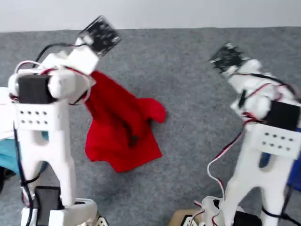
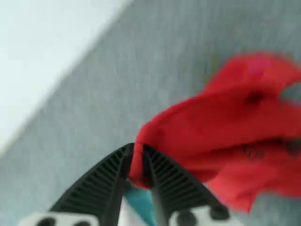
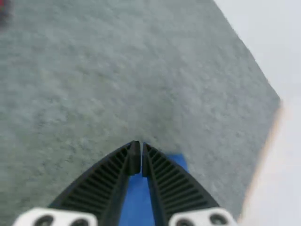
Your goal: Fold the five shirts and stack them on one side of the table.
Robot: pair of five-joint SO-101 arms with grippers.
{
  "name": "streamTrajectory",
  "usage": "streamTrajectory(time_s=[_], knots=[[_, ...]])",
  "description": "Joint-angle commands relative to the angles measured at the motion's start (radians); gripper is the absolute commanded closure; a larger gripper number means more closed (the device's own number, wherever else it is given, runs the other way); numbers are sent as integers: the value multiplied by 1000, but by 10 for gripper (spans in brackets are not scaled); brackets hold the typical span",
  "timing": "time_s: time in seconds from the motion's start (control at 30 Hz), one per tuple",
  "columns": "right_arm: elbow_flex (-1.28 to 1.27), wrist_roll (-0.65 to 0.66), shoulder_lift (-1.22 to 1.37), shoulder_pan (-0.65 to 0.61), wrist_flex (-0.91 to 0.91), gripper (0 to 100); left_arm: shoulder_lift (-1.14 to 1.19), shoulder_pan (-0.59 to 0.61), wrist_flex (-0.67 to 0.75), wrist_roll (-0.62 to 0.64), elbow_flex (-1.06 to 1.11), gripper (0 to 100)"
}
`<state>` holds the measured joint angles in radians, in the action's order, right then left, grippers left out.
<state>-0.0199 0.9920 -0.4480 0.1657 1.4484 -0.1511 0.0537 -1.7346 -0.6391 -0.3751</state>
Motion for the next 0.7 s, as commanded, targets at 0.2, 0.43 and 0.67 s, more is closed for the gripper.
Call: streamTrajectory(time_s=[0.2, 0.43, 0.67], knots=[[-356, -109, 4, -300, -263, 984, -32, 313, 114, -77, 278, 994], [-379, -121, 246, -381, -294, 924, -35, 356, 264, -77, 498, 994], [-141, -199, 503, -429, -295, 794, -34, 358, 345, -77, 596, 994]])
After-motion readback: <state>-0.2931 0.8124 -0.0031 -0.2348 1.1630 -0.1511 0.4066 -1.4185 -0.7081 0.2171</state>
